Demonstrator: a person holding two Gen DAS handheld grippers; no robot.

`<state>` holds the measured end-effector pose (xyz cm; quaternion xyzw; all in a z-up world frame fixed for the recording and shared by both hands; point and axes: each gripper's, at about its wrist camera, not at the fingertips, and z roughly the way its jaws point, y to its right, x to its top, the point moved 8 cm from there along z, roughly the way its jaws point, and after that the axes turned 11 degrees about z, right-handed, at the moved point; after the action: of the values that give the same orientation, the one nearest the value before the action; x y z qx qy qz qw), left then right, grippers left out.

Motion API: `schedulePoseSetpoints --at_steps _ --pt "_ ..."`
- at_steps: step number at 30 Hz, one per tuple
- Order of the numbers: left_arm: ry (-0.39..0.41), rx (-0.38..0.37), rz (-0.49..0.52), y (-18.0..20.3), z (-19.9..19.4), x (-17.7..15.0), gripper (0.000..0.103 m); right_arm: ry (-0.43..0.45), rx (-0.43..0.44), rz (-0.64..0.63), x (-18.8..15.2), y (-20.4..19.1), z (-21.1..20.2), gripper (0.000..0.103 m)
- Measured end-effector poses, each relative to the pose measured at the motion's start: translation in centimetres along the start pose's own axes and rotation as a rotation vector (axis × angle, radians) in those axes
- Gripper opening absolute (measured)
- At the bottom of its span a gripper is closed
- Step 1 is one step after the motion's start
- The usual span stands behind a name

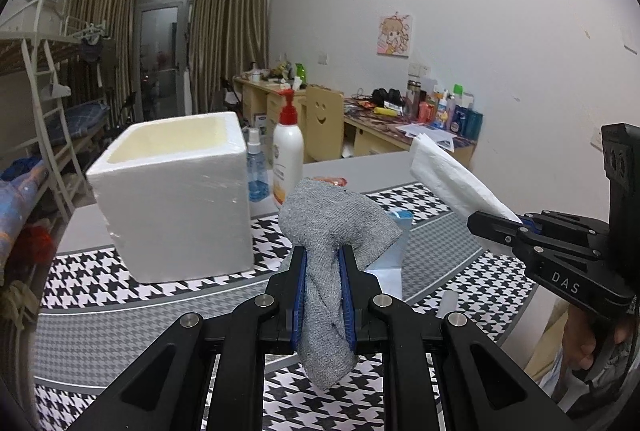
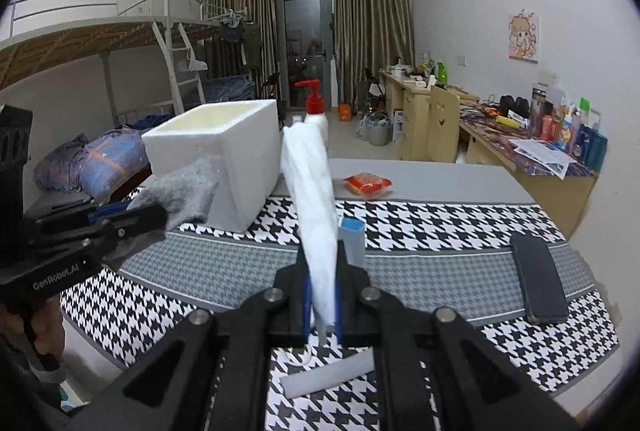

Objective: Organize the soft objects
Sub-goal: 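Carry the grey sock and white towel up toward the white foam box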

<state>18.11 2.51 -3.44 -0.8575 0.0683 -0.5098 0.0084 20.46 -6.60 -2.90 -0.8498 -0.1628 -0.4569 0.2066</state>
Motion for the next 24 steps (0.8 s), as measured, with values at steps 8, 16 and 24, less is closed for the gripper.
schedulePoseSetpoints --at_steps 8,16,24 --pt "0.024 0.056 0.002 -1.9 -1.7 0.9 0.017 0.023 -0.018 -0.007 0.7 -1.2 0.4 0.012" --pt "0.053 0.085 -0.01 -3.6 -2.7 2.3 0.017 0.065 0.02 -0.029 2.5 -3.1 -0.3 0.012" --pt "0.07 0.12 -0.009 -4.5 -3.1 3.3 0.017 0.098 0.029 -0.041 3.8 -4.5 -0.5 0.012"
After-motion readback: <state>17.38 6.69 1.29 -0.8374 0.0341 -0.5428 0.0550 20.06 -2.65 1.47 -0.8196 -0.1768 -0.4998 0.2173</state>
